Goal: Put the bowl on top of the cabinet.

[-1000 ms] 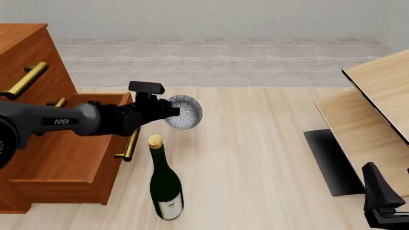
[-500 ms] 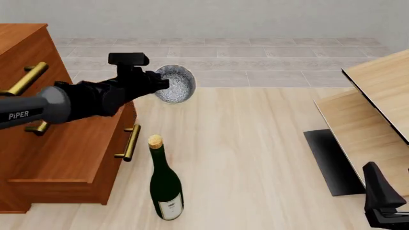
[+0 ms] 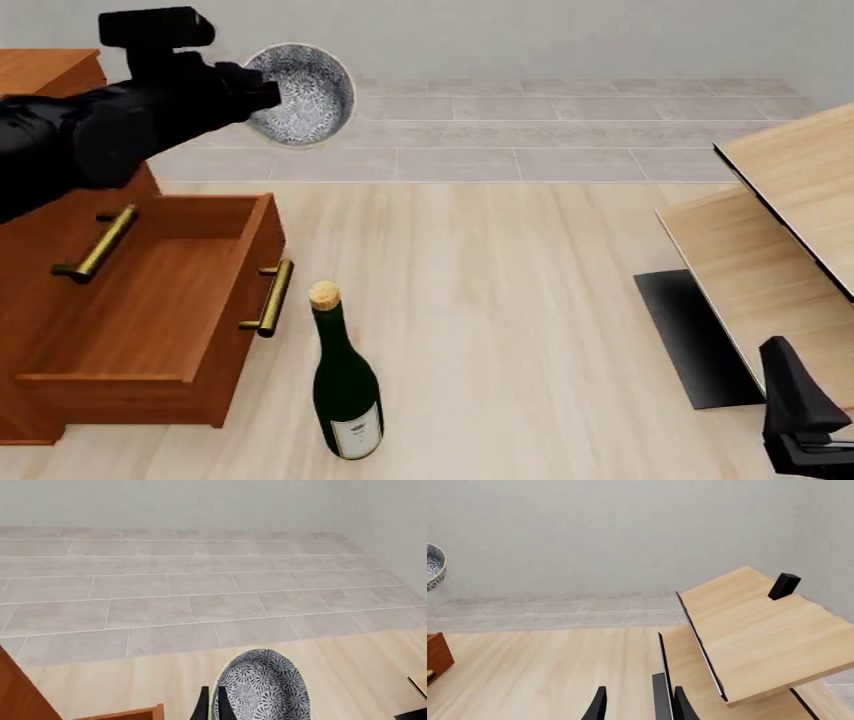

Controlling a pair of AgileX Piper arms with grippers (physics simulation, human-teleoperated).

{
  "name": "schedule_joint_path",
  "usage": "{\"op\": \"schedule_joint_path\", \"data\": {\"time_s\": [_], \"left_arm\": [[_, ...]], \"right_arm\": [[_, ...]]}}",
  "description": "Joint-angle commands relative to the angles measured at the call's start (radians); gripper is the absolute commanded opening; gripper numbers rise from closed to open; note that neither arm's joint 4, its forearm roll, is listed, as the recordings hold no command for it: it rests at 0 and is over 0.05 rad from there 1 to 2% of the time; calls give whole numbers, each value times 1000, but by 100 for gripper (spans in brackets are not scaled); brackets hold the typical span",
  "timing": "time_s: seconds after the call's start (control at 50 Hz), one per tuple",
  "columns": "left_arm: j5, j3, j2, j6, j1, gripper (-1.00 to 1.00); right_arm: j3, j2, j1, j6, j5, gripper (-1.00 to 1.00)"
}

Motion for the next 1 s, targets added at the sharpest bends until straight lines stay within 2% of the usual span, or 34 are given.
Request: {"op": "schedule_joint_path", "data": {"time_s": [0.02,0.06,0.14,0.18,0.2,0.22,0.28,0.3,0.32,0.34,0.38,0.4,0.44,0.48,0.5,0.54,0.58,0.6,0.62,0.72,0.74,0.78,0.8,0.9,0.98,1.0], "left_arm": [[170,-116,-89,-30,147,-100],[182,-129,-92,-35,171,-100],[284,-202,-91,-60,219,-100],[308,-223,-104,-25,267,-100],[347,-248,-91,-44,259,-100],[365,-262,-88,-34,279,-100],[420,-306,-70,-58,312,-100],[437,-318,-64,-82,305,-100],[464,-338,-54,-113,342,-100],[484,-352,-44,-132,322,-100],[509,-381,-40,-121,385,-100],[529,-399,-30,-121,385,-100],[564,-423,-21,-167,395,-100],[571,-433,-25,-164,400,-100],[597,-453,-27,-196,433,-100],[611,-471,-24,-195,422,-100],[639,-495,-24,-227,457,-100],[653,-511,-18,-254,421,-100],[673,-522,-13,-257,449,-100],[693,-549,-22,-327,446,-100],[716,-565,-18,-373,451,-100],[717,-575,-18,-391,424,-100],[729,-570,-23,-447,439,-100],[773,-603,-7,-532,446,-100],[790,-622,-12,-590,446,-100],[823,-650,1,-584,478,-100]], "right_arm": [[2,0,-1,0,-4,100],[4,0,-1,0,-6,100],[-3,0,-2,2,0,100],[2,0,-1,1,-4,100],[2,0,0,1,-4,100],[5,0,1,0,-6,100],[9,0,2,0,-10,100],[5,0,2,1,-6,100],[0,0,3,0,-1,100],[1,0,3,-1,-2,100],[3,0,2,-1,-5,100],[3,0,2,-1,-4,100],[2,0,1,-1,-4,100],[3,0,1,-1,-5,100],[6,0,0,0,-9,100],[6,0,0,0,-9,100],[3,0,1,0,-6,100],[3,0,0,0,-6,100],[5,0,0,0,-9,100],[1,0,0,0,-5,100],[2,0,1,1,-6,100],[4,0,1,1,-8,100],[4,0,1,1,-8,100],[0,0,1,1,-6,100],[11,0,0,3,-17,100],[9,0,0,3,-15,100]]}}
